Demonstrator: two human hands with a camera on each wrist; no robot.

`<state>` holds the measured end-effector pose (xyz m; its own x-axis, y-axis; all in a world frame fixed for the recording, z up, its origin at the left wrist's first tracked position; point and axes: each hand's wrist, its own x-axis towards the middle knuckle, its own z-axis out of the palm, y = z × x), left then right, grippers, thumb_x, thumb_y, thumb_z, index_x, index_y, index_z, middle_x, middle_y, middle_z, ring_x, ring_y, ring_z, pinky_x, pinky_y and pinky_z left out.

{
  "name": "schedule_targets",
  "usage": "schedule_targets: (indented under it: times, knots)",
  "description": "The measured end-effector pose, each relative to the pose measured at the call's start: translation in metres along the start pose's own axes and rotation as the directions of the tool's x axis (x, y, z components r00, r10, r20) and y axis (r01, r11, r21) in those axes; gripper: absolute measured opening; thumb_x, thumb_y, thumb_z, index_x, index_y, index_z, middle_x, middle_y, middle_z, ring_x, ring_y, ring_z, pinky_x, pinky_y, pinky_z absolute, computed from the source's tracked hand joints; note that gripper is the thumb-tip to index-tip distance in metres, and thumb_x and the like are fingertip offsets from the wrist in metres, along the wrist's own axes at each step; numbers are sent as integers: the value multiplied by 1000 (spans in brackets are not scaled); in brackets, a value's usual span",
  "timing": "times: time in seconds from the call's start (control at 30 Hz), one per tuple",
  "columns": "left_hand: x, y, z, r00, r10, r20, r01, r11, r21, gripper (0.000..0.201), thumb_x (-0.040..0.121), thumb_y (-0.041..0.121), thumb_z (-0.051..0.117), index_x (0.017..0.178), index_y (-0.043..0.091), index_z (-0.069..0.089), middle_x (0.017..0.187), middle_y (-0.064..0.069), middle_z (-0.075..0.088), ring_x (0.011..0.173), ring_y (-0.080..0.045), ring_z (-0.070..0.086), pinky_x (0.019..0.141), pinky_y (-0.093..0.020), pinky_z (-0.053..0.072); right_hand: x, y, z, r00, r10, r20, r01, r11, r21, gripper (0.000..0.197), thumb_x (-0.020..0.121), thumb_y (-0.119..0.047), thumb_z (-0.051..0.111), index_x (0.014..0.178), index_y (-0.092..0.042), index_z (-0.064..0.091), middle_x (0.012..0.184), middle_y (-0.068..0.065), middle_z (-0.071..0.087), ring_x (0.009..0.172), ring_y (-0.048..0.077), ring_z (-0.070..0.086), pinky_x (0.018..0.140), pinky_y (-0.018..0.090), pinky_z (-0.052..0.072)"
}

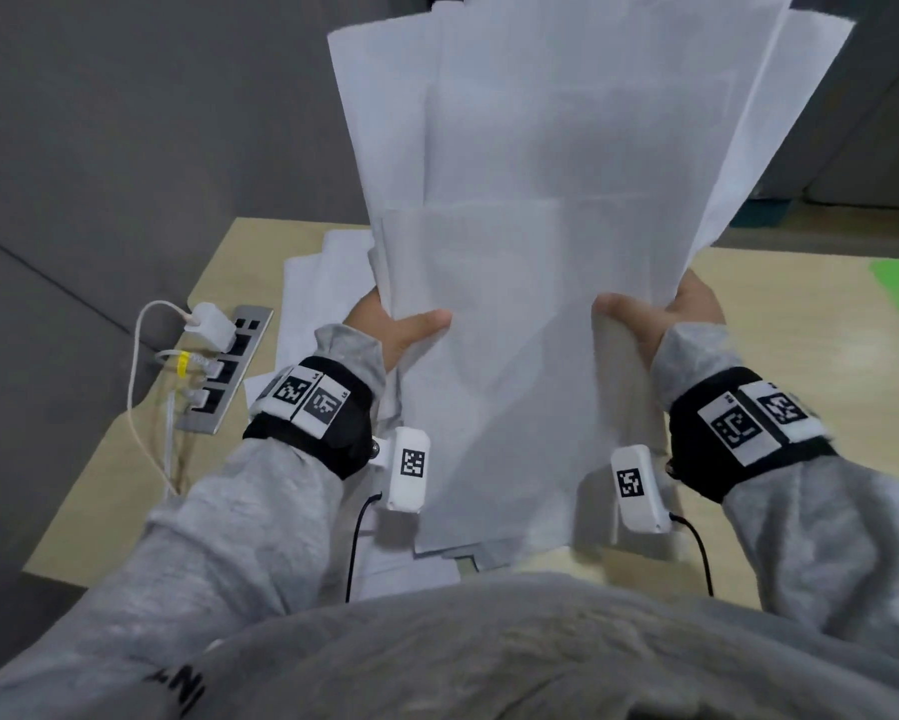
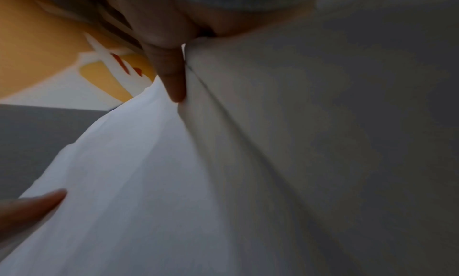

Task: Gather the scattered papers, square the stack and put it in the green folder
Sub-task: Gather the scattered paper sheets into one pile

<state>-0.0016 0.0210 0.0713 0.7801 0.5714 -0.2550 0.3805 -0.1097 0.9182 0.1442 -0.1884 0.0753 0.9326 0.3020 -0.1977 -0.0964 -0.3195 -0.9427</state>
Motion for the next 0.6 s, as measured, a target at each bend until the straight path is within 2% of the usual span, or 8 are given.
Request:
schedule_targets:
  times: [0.07,0.1,0.23,0.3,0.4,0.5,0.53,0.6]
  knots:
    - [-10,17,3,996,78,-32,-80,994,-81,20,82,7,69,99,15,61,84,8,66,61,10,65,56,-3,47,-11,-13,-5,994,-82,-65,86,995,51,39,79,-11,73,115,-13,61,94,-2,63,83,16,61,66,15,50]
    - [-15,23,4,993,108,-55,-113,987,-114,20,82,6,69,98,16,62,85,7,67,63,7,66,58,-5,49,-15,-18,-7,988,-121,-97,128,990,64,36,79,-10,73,113,-14,61,92,-3,63,81,16,61,64,15,50]
    - [-27,45,6,971,187,-149,-208,968,-142,31,80,12,73,109,11,62,90,5,69,76,-2,69,68,-13,53,-31,-33,-13,957,-227,-183,249,963,106,29,79,-14,72,101,-23,57,88,-6,64,85,17,64,79,26,50]
    - [-33,53,10,951,230,-208,-258,959,-120,36,78,17,75,110,8,63,93,2,70,84,-11,69,78,-22,54,-39,-37,-16,937,-279,-208,308,943,125,27,79,-15,72,96,-26,54,83,-12,62,80,13,63,77,23,51]
    - [-42,64,13,911,292,-293,-332,938,-98,35,76,19,77,107,9,64,87,8,70,81,-7,68,78,-22,54,-52,-42,-16,907,-335,-256,381,911,158,26,79,-17,74,88,-29,53,81,-16,62,75,4,62,68,13,46]
    - [-48,72,8,876,343,-338,-397,912,-104,16,75,19,78,83,20,64,75,14,67,65,6,66,66,-17,53,-61,-48,-18,861,-413,-296,473,864,172,31,80,-18,73,101,-29,53,95,-5,67,90,11,66,77,16,48]
    - [-49,74,6,865,359,-350,-416,903,-103,17,73,18,79,79,22,63,72,16,67,62,8,65,65,-16,52,-62,-51,-19,861,-426,-279,480,861,167,34,80,-18,74,104,-28,53,97,-5,67,91,11,66,78,16,49]
    - [-50,72,-1,876,371,-309,-419,901,-107,26,69,17,82,89,18,66,77,16,68,67,8,66,67,-15,52,-60,-49,-21,901,-380,-211,419,887,192,35,75,-20,79,100,-23,55,89,-8,66,85,12,65,79,20,53]
